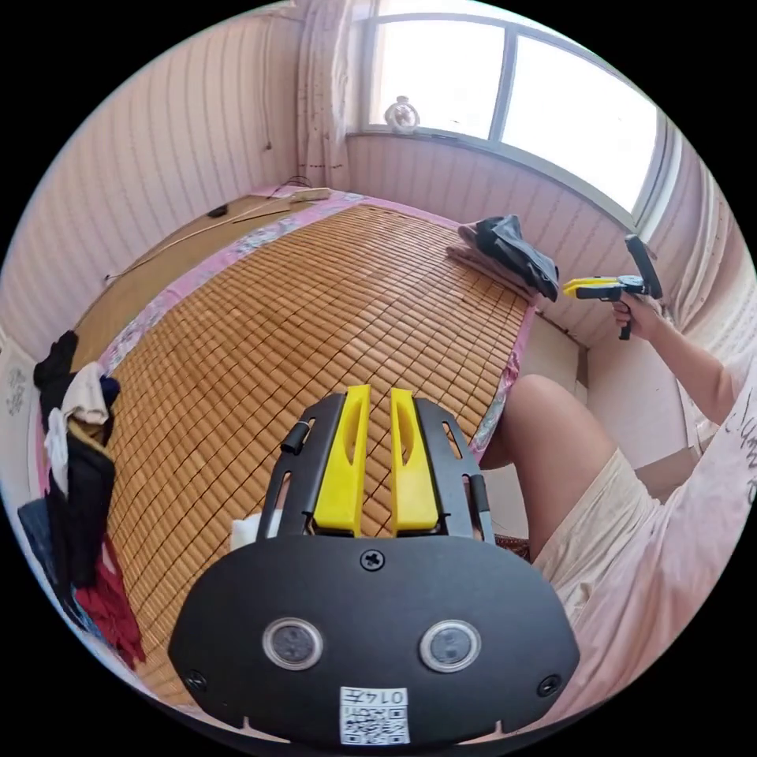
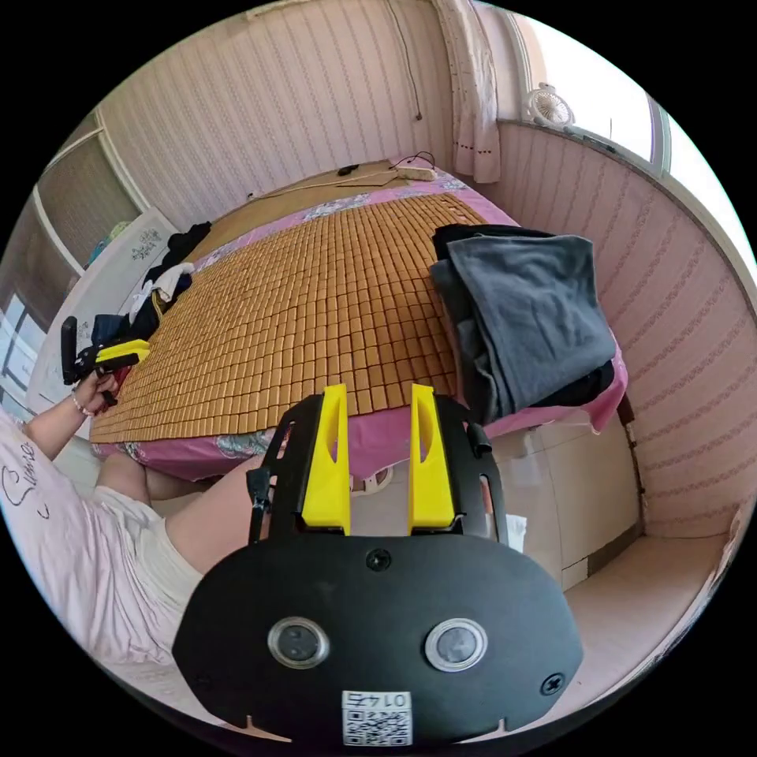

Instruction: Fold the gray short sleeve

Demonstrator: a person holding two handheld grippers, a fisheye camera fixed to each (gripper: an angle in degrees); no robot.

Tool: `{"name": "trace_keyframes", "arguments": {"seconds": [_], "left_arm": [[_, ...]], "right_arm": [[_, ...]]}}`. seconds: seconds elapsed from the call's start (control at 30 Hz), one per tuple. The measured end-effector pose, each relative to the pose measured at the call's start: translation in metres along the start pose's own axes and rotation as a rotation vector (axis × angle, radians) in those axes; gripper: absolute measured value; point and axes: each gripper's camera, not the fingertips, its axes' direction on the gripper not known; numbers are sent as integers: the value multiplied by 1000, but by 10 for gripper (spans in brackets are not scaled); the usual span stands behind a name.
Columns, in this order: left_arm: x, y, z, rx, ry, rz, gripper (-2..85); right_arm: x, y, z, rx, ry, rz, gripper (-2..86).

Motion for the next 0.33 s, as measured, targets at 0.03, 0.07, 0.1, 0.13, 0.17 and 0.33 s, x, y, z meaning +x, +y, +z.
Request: {"name": "trace_keyframes", "arguments": {"seconds": [0.03, 0.07, 0.1, 0.13, 0.17, 0.33], "left_arm": [[-9, 29, -25, 36, -45, -67, 39], [-19, 56, -48, 73, -68, -126, 34], [-23, 70, -59, 95, -79, -156, 36], [-32, 97, -80, 142, -101, -216, 40], [-41, 124, -98, 181, -133, -276, 43], [-70, 228, -154, 325, -337, -452, 46]], "right_arm": [[-28, -1, 10, -11, -13, -102, 113], [-58, -5, 20, 12, -20, -195, 109], [-73, -8, 26, 29, -34, -235, 107], [-106, -16, 37, 64, -92, -305, 100], [-140, -28, 48, 96, -180, -361, 96], [-301, -81, 87, 148, -428, -615, 86]]}}
